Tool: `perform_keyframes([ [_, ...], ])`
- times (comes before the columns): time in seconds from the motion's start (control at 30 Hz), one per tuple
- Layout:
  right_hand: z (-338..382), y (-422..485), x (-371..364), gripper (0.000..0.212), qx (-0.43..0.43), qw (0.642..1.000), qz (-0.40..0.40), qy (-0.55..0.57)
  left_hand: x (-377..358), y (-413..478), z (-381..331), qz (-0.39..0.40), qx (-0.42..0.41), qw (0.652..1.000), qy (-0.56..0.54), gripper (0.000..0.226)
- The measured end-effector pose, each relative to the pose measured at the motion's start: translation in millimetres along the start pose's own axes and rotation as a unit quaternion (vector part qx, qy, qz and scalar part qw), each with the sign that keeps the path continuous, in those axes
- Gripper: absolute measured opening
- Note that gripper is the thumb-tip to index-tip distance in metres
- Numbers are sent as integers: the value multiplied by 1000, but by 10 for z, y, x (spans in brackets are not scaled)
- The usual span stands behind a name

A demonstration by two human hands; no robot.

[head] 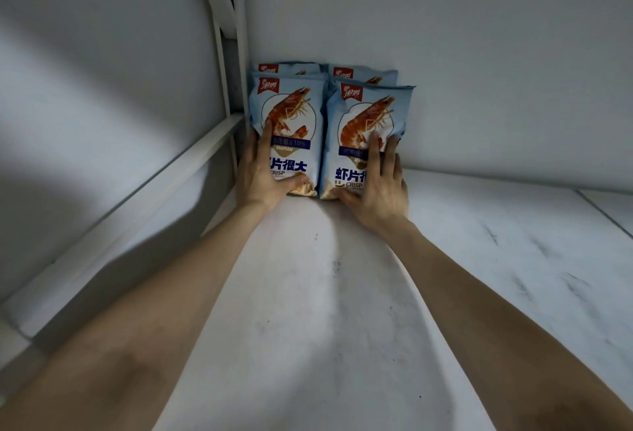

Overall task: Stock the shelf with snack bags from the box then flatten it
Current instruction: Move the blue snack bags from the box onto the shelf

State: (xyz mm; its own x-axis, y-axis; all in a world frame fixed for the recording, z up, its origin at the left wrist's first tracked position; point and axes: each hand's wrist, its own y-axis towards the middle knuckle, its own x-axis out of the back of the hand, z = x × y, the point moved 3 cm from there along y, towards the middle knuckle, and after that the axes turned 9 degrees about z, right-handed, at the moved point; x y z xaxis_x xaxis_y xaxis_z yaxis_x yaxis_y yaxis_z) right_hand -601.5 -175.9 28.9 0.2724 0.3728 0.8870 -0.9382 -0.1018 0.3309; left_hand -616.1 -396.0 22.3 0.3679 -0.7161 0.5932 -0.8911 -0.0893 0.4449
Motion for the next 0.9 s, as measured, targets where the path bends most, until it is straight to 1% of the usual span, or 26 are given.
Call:
perform_keyframes([
  [0.23, 56, -20, 36, 118, -43, 998, 12, -36, 0, -16, -17, -5, 13, 1000, 9, 123],
  [0.33, 88, -85, 63, 117, -67, 996, 31, -48, 25, -116, -45, 1, 35, 999, 12, 126],
  [0.43, 113, -212, 81, 113, -72, 994, 48, -64, 80, -288, -84, 8, 58, 998, 22, 124],
  [0.5, 139, -326, 111, 107, -68, 992, 54, -86, 126, -438, -140, 15, 72, 995, 66, 119],
  [0.63, 246, -599, 190, 93, -37, 985, 58, -157, 281, -762, -270, 25, 59, 983, 173, 105],
  [0.8, 355, -1041, 334, 87, -13, 976, 89, -196, 473, -1194, -424, 96, 38, 956, 275, 90],
  [0.9, 420, -1343, 466, 84, -17, 975, 109, -193, 595, -1476, -570, 138, 43, 937, 317, 84],
])
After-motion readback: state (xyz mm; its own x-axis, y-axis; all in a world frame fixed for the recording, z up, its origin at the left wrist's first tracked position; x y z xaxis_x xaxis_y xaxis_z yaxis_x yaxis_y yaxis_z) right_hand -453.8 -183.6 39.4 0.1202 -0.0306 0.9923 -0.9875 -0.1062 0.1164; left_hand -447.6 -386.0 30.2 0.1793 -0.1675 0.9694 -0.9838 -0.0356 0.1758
